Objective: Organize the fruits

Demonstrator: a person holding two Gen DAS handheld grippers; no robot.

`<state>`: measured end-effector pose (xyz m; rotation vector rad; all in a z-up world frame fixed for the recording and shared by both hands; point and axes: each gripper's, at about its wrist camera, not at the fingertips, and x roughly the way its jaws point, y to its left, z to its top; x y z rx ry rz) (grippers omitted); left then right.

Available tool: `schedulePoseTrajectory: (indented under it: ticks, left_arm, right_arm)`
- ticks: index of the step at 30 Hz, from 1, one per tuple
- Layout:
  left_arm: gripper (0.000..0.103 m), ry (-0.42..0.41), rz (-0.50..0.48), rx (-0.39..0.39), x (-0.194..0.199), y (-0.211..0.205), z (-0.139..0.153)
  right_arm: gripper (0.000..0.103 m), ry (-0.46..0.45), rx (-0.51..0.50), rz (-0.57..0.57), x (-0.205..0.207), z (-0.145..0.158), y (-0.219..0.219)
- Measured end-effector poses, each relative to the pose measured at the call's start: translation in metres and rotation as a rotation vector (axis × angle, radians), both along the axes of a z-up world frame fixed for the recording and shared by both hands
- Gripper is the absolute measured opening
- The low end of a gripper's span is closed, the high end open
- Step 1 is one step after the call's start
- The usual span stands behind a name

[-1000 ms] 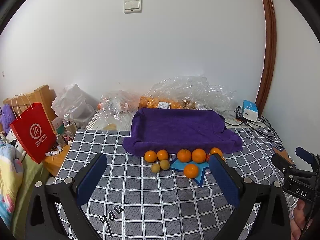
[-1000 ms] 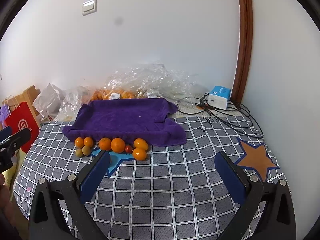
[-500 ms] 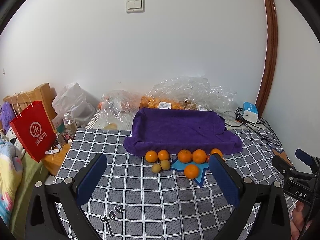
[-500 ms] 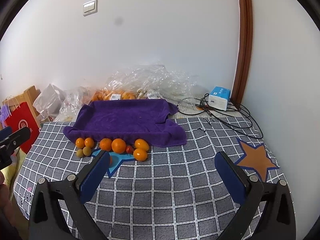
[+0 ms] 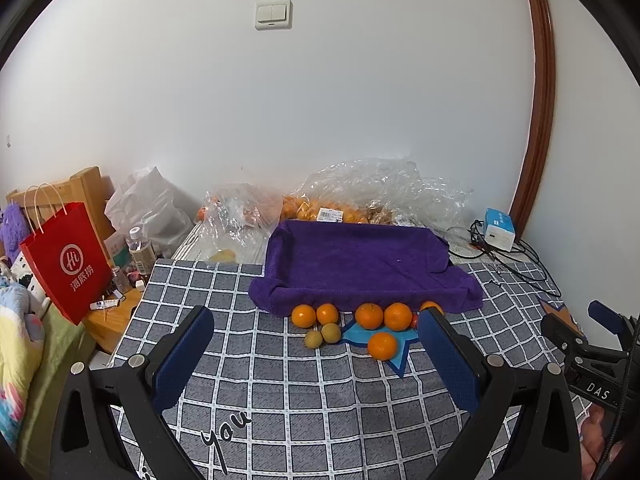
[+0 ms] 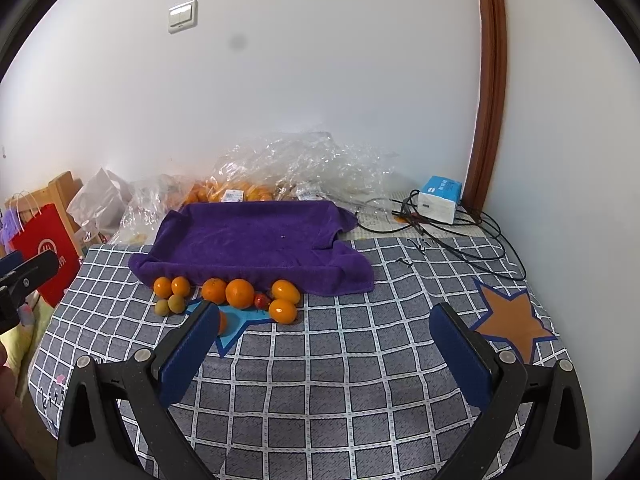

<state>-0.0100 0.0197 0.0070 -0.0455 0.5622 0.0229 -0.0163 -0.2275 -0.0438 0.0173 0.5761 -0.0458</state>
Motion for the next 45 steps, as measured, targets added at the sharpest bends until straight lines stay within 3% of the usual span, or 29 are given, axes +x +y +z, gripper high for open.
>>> schedulePoseTrajectory:
  ticks: [45]
  left_arm:
    - [0.103, -0.007, -0.027, -0.010, -0.0027, 0.0009, 0.0011]
  right_arm:
    - [0.103, -0.018, -0.004, 0.003, -0.0028, -0.0032, 0.0047]
